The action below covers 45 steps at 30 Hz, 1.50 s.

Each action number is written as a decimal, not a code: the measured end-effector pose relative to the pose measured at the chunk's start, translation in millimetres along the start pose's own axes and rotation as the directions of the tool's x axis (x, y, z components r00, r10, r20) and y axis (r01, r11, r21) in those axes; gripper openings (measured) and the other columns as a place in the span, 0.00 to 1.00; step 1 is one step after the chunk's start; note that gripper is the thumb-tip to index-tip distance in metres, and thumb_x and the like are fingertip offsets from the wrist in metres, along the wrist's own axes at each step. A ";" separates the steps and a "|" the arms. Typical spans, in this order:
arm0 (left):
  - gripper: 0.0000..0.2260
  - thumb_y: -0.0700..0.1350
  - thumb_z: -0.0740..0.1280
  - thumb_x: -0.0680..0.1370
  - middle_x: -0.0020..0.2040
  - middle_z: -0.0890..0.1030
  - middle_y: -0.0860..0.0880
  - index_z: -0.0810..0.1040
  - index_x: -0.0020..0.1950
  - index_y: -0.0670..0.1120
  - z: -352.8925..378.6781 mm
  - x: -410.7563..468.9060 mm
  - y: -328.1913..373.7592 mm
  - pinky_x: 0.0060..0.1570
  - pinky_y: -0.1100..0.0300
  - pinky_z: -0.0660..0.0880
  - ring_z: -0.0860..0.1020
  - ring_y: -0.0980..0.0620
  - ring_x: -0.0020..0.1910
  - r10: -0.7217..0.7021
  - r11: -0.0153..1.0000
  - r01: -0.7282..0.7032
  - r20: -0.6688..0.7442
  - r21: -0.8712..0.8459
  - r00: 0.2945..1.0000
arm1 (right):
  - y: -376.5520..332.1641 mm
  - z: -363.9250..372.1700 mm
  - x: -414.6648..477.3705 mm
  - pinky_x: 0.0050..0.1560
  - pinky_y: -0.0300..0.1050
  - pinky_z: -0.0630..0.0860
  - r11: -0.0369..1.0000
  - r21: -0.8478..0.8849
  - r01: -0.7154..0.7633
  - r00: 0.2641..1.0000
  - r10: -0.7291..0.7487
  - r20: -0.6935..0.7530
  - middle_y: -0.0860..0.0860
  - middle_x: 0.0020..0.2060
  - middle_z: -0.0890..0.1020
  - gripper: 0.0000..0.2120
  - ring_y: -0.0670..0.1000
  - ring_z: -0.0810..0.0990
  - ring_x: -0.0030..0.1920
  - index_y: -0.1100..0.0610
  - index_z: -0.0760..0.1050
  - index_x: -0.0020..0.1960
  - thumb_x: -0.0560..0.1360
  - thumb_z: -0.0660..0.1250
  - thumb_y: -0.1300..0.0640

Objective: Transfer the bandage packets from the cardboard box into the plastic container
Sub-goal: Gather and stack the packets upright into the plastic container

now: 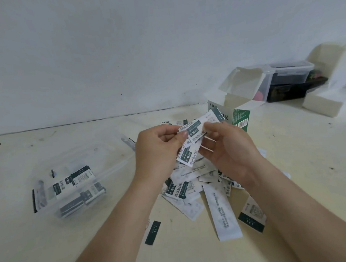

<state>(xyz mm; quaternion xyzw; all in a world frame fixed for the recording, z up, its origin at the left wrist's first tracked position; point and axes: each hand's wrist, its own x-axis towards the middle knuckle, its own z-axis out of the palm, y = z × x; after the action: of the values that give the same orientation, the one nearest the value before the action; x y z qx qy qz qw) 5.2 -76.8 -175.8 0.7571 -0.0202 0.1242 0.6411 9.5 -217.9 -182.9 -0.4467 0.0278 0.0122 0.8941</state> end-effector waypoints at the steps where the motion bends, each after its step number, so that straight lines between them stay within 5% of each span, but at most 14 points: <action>1: 0.04 0.41 0.74 0.73 0.36 0.85 0.50 0.82 0.44 0.49 -0.4 -0.9 1.8 0.36 0.52 0.82 0.84 0.52 0.36 -0.012 0.999 0.012 -0.005 -0.033 1.000 | -0.7 0.1 0.1 0.39 0.47 0.79 1.000 0.028 -0.011 1.000 0.011 -0.007 0.52 0.29 0.81 0.02 0.54 0.81 0.34 0.61 0.71 0.50 0.79 0.61 0.65; 6: 0.06 0.39 0.73 0.73 0.37 0.85 0.49 0.82 0.43 0.49 -0.4 -1.8 1.7 0.34 0.52 0.82 0.84 0.49 0.36 -0.020 0.999 0.018 -0.044 -0.039 0.999 | 0.9 -0.2 0.8 0.32 0.43 0.79 0.997 0.070 -0.032 0.999 0.033 -0.016 0.56 0.32 0.83 0.05 0.53 0.81 0.32 0.60 0.71 0.46 0.80 0.60 0.66; 12: 0.17 0.34 0.75 0.69 0.40 0.82 0.51 0.79 0.52 0.52 0.7 -2.9 0.3 0.36 0.60 0.80 0.81 0.57 0.35 -0.020 1.000 0.016 0.136 0.026 0.991 | 5.9 -1.0 1.6 0.48 0.52 0.82 0.999 -0.011 -0.036 0.999 0.036 0.021 0.65 0.52 0.83 0.11 0.60 0.83 0.48 0.64 0.74 0.57 0.77 0.60 0.71; 14: 0.22 0.38 0.76 0.70 0.42 0.82 0.53 0.75 0.58 0.55 -1.4 -2.9 -0.7 0.38 0.62 0.79 0.82 0.57 0.38 -0.014 0.983 -0.025 0.211 0.179 0.977 | -1.0 -4.0 1.7 0.49 0.55 0.81 1.000 -0.018 0.002 0.999 -0.003 -0.037 0.66 0.54 0.82 0.12 0.62 0.83 0.50 0.63 0.74 0.57 0.77 0.59 0.72; 17: 0.21 0.49 0.73 0.73 0.48 0.81 0.58 0.73 0.63 0.59 -5.9 -6.1 -0.2 0.49 0.58 0.77 0.80 0.59 0.47 0.017 0.714 -0.293 0.402 0.636 0.915 | -15.4 -11.0 0.9 0.48 0.57 0.81 0.984 -0.105 0.144 0.983 -0.155 -0.099 0.62 0.52 0.83 0.17 0.60 0.85 0.49 0.60 0.73 0.62 0.76 0.57 0.73; 20: 0.24 0.61 0.71 0.71 0.58 0.76 0.56 0.73 0.65 0.57 -1.8 -12.3 -0.7 0.55 0.53 0.75 0.76 0.52 0.56 -0.119 0.407 -0.453 0.538 0.793 0.835 | -17.2 -11.0 0.3 0.42 0.61 0.80 0.891 -0.371 0.262 0.942 -0.320 -0.103 0.64 0.49 0.82 0.18 0.62 0.84 0.46 0.57 0.74 0.59 0.75 0.58 0.73; 23: 0.15 0.58 0.69 0.73 0.51 0.81 0.54 0.78 0.57 0.55 -0.8 -10.9 -3.8 0.50 0.53 0.77 0.79 0.50 0.49 -0.052 0.397 -0.453 0.512 0.798 0.857 | -6.7 -9.1 2.7 0.39 0.61 0.78 0.714 -0.612 0.340 0.904 -0.428 0.003 0.64 0.44 0.82 0.18 0.66 0.79 0.41 0.50 0.73 0.53 0.74 0.60 0.72; 26: 0.08 0.50 0.64 0.76 0.42 0.83 0.52 0.81 0.49 0.52 -4.0 -7.5 -6.8 0.43 0.54 0.79 0.80 0.48 0.42 0.038 0.377 -0.466 0.489 0.801 0.871 | 3.6 -12.4 4.6 0.32 0.42 0.73 0.562 -0.766 0.312 0.922 -0.374 0.101 0.55 0.40 0.79 0.19 0.51 0.74 0.33 0.49 0.71 0.58 0.74 0.63 0.69; 29: 0.09 0.45 0.62 0.79 0.40 0.83 0.50 0.82 0.48 0.51 -5.6 -5.6 -5.9 0.42 0.54 0.78 0.80 0.48 0.39 0.133 0.430 -0.455 0.443 0.780 0.886 | 7.1 -14.3 6.2 0.32 0.40 0.74 0.536 -0.798 0.276 0.929 -0.362 0.079 0.54 0.43 0.80 0.21 0.48 0.78 0.35 0.48 0.69 0.60 0.74 0.65 0.68; 32: 0.06 0.46 0.66 0.79 0.45 0.85 0.53 0.82 0.52 0.51 -7.7 -2.5 0.3 0.47 0.56 0.79 0.82 0.54 0.42 0.178 0.740 -0.292 0.242 0.606 0.954 | 1.5 -15.0 6.0 0.40 0.47 0.81 0.742 -0.620 0.255 0.919 -0.385 -0.083 0.54 0.47 0.83 0.20 0.51 0.83 0.42 0.52 0.72 0.59 0.74 0.63 0.72; 35: 0.02 0.45 0.70 0.77 0.42 0.86 0.53 0.81 0.49 0.49 -2.3 -5.3 5.8 0.40 0.58 0.81 0.84 0.56 0.38 -0.012 0.982 -0.015 0.142 0.191 0.990 | 3.1 -9.0 3.2 0.42 0.54 0.82 0.927 -0.351 0.131 0.980 -0.174 -0.095 0.56 0.50 0.84 0.18 0.55 0.85 0.44 0.56 0.74 0.57 0.73 0.62 0.74; 37: 0.01 0.43 0.71 0.76 0.37 0.85 0.52 0.80 0.46 0.47 2.3 -7.0 7.0 0.36 0.58 0.81 0.83 0.55 0.33 -0.043 0.997 0.037 0.104 0.060 0.994 | 5.1 -2.9 0.3 0.38 0.49 0.80 0.976 -0.210 0.049 0.999 -0.051 -0.003 0.57 0.48 0.85 0.16 0.53 0.84 0.40 0.59 0.76 0.57 0.75 0.59 0.73; 41: 0.07 0.49 0.73 0.73 0.28 0.79 0.53 0.78 0.39 0.49 3.3 -1.8 -1.1 0.35 0.52 0.81 0.78 0.53 0.26 0.077 0.976 -0.077 0.008 0.204 0.997 | 6.7 5.5 -1.8 0.49 0.55 0.81 0.997 -0.001 -0.073 0.993 0.073 0.088 0.62 0.52 0.83 0.12 0.58 0.84 0.47 0.62 0.76 0.59 0.82 0.58 0.59; 45: 0.10 0.47 0.75 0.72 0.27 0.74 0.54 0.74 0.37 0.50 5.0 -4.8 0.9 0.29 0.59 0.71 0.72 0.57 0.25 0.220 0.929 -0.238 0.093 0.283 0.971 | 5.6 3.3 -2.9 0.43 0.49 0.82 0.992 -0.125 -0.025 0.992 0.040 0.118 0.60 0.52 0.83 0.16 0.56 0.84 0.46 0.62 0.69 0.68 0.80 0.60 0.66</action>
<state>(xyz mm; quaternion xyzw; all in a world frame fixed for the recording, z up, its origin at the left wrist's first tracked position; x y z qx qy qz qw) 1.2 -82.5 -176.7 0.8392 -0.1088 0.1772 0.5024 6.5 -211.8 -185.2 -0.4989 -0.0198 0.0552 0.8647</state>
